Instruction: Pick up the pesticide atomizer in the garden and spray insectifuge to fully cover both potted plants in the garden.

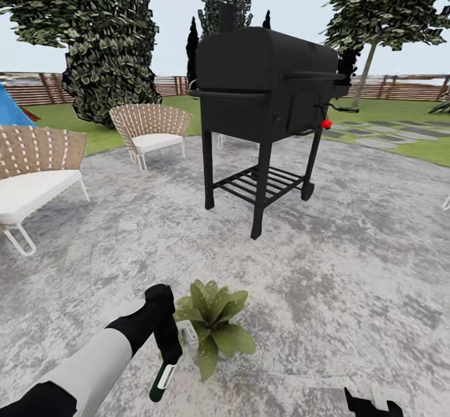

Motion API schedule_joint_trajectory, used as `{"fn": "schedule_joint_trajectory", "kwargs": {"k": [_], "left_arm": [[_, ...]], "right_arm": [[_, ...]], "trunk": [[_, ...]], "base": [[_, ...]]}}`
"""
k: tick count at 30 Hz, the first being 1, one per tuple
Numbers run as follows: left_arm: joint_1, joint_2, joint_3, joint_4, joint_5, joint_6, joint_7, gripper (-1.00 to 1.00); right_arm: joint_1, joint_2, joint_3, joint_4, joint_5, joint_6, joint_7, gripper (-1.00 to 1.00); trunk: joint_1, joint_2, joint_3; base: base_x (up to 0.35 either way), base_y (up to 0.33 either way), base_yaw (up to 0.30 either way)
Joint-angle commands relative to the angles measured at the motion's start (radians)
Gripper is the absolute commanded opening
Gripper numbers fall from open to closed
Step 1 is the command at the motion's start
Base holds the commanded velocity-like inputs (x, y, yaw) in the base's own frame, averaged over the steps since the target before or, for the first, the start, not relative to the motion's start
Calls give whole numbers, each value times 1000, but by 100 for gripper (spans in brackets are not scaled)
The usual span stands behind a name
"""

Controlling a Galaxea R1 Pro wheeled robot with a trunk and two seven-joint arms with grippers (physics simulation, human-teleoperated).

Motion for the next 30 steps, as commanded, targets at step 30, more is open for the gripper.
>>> {"fn": "schedule_joint_trajectory", "kwargs": {"k": [30], "left_arm": [[1,0,2,-1,-7,9,-2,-100]], "right_arm": [[0,2,-9,2,5,-4,7,100]], "trunk": [[0,0,-1]], "base": [[70,-123,122]]}}
